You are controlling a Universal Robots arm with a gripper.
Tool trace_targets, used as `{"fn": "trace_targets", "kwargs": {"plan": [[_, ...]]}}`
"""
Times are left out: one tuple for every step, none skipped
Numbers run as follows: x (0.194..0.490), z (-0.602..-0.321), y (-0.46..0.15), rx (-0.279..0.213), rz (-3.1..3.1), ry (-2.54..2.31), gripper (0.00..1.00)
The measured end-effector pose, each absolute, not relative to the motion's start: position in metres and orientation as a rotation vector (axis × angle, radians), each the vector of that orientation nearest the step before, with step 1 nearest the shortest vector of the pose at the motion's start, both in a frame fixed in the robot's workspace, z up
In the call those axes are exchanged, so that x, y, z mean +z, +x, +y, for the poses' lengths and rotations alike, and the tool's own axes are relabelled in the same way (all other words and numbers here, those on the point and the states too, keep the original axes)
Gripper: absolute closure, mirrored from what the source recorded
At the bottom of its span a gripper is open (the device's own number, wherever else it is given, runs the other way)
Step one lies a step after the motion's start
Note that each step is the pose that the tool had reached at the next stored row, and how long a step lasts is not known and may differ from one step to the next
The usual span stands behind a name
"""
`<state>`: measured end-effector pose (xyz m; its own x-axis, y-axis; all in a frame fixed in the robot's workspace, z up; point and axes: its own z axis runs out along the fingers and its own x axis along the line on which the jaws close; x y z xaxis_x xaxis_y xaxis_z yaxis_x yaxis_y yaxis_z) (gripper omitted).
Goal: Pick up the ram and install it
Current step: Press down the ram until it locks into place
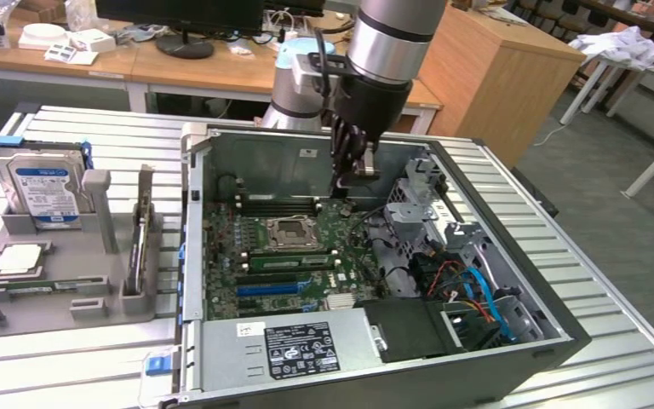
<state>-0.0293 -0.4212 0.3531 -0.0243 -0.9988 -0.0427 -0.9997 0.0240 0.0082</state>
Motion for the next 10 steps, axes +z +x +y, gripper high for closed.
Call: {"fn": "trace_targets", "kwargs": {"plan": [[0.353, -0.421, -0.028, 0.056, 2.230, -2.177, 0.89], [0.353, -0.421, -0.026, 0.056, 2.230, -2.177, 0.89], [0.353, -0.421, -0.024, 0.056, 2.230, -2.177, 0.89], [0.353, -0.421, -0.022, 0.056, 2.230, -2.177, 0.89], [0.353, -0.421, -0.021, 0.056, 2.230, -2.177, 0.89], [0.353, -0.421, -0.019, 0.056, 2.230, -2.177, 0.89], [0.353, -0.421, -0.017, 0.056, 2.230, -2.177, 0.89], [0.353, -0.421, -0.016, 0.056, 2.230, -2.177, 0.89], [0.353, -0.421, -0.014, 0.056, 2.230, -2.177, 0.89], [0.353, -0.421, -0.013, 0.056, 2.230, -2.177, 0.89]]}}
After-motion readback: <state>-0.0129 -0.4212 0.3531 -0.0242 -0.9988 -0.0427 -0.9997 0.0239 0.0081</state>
